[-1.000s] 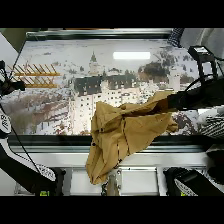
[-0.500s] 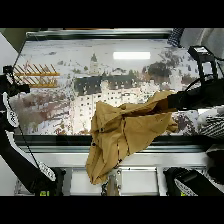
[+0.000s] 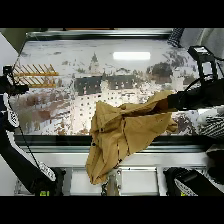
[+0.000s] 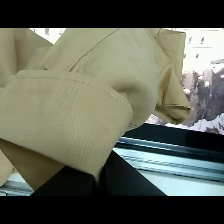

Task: Fold the clothes and pants, and hang the long-sleeved shirts on hangers.

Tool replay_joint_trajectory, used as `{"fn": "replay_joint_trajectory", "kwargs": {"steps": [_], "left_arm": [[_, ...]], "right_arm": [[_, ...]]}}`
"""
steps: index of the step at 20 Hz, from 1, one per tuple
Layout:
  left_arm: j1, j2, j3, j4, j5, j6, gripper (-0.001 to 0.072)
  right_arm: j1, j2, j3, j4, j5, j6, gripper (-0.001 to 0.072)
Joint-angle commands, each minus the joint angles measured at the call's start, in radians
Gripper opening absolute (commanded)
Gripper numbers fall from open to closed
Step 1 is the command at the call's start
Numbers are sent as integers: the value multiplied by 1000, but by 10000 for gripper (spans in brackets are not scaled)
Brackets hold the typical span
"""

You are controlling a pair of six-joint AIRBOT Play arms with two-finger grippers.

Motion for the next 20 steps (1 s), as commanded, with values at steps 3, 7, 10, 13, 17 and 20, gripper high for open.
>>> {"fn": "replay_joint_trajectory", "kwargs": {"steps": [3, 7, 10, 13, 17, 20], "left_arm": [[-3, -2, -1, -16, -8, -4, 31], [-19, 11, -1, -15, -13, -4, 30], [-40, 50, -1, -7, -24, 0, 30], [-52, 119, -1, -8, -51, 0, 30], [-75, 219, -1, -8, -86, 1, 30], [-111, 295, -1, -10, -114, 19, 30]], "right_arm": [[0, -1, 0, 0, 0, 0, 24], [0, -1, 0, 0, 0, 0, 23], [0, -1, 0, 0, 0, 0, 24], [0, -1, 0, 0, 0, 0, 23], [0, -1, 0, 0, 0, 0, 24], [0, -1, 0, 0, 0, 0, 24]]}}
